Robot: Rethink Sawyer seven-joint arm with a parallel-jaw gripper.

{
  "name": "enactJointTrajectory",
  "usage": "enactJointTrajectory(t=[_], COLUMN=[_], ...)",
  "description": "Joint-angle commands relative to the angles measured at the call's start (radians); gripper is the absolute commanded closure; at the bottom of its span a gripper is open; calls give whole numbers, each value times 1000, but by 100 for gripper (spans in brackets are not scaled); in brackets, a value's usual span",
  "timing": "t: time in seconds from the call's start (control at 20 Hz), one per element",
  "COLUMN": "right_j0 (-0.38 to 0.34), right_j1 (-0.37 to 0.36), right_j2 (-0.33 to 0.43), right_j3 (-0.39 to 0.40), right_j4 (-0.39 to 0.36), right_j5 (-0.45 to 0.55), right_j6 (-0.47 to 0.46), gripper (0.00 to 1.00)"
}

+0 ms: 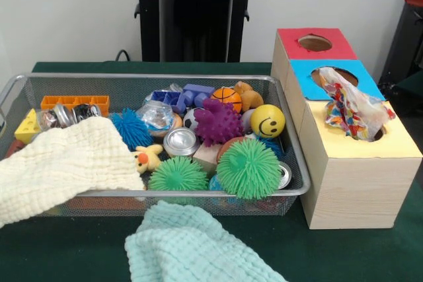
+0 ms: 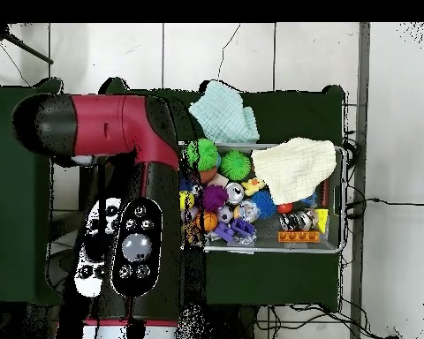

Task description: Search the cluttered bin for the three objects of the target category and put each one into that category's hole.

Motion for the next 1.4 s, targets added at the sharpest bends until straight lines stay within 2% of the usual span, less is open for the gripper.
enactJointTrajectory(t=[0.05, 0.3, 0.5, 1.0, 1.4], right_j0=[-51, -60, -62, -68, -50], right_j1=[9, -19, -37, -84, -54], right_j2=[110, 114, 113, 103, 110], right_j3=[199, 291, 323, 342, 358], right_j4=[-44, -59, -55, -77, -90], right_j5=[-138, -225, -233, -185, -256], right_j6=[-27, -24, -18, -34, 10], gripper=[100, 100, 100, 100, 100])
